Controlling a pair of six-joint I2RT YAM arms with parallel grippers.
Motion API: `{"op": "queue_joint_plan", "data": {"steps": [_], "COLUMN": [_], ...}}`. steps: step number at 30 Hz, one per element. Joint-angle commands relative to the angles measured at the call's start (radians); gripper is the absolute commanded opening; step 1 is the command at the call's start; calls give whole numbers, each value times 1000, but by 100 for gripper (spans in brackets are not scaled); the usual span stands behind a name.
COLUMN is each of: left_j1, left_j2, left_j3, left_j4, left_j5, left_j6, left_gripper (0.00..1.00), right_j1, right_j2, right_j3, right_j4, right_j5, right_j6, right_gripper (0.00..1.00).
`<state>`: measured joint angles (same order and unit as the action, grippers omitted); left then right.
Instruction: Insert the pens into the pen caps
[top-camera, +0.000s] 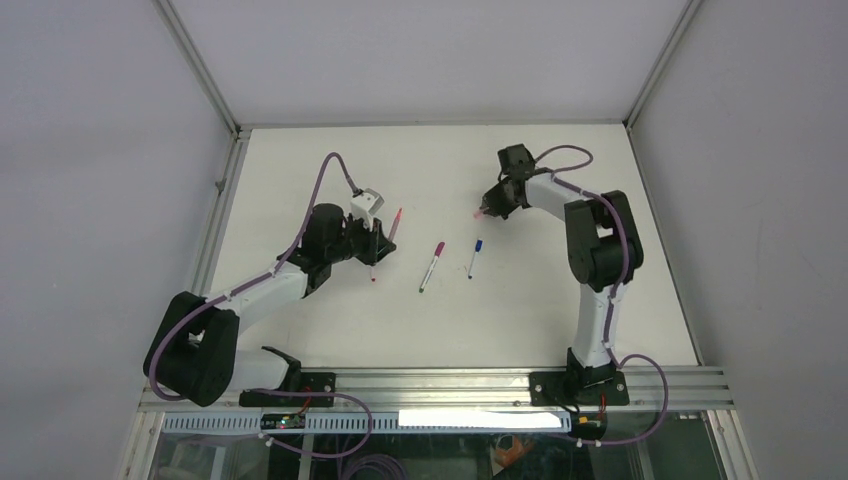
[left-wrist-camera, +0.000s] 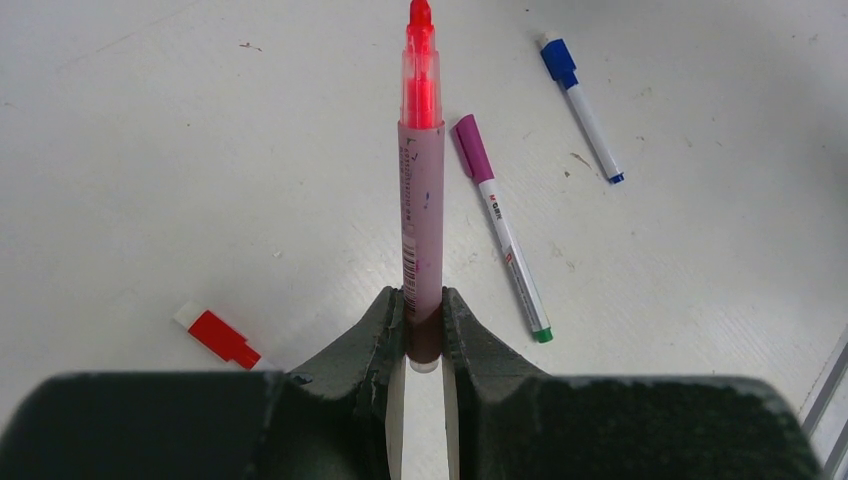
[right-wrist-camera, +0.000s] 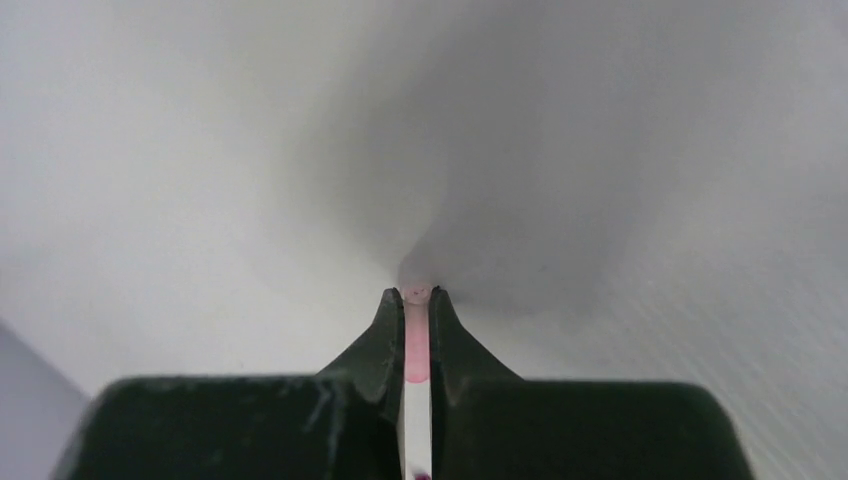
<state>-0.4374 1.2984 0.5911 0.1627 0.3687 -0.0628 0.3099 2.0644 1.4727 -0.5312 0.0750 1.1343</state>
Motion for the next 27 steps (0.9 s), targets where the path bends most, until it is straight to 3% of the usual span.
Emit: {"op": "queue_joint_plan", "data": {"steps": [1, 6, 10, 27], "left_j1": [2, 2, 2, 33], "left_j2": [3, 45, 88, 61], "left_j3": [10, -2, -8, -37], "left_j4": [74, 174, 248, 313], "left_j5": [59, 189, 283, 306], "left_j6": [13, -12, -52, -95], "left_gripper": [0, 0, 0, 0], "right_j1": [78, 213, 268, 305], "right_j2": [-186, -330, -386, -570], "right_j3": [-193, -315, -354, -460], "right_j4": [646, 919, 983, 910], "right_j5": [-332, -457, -553, -491], "right_j6": [-298, -495, -541, -673], "right_gripper": [0, 0, 0, 0]}}
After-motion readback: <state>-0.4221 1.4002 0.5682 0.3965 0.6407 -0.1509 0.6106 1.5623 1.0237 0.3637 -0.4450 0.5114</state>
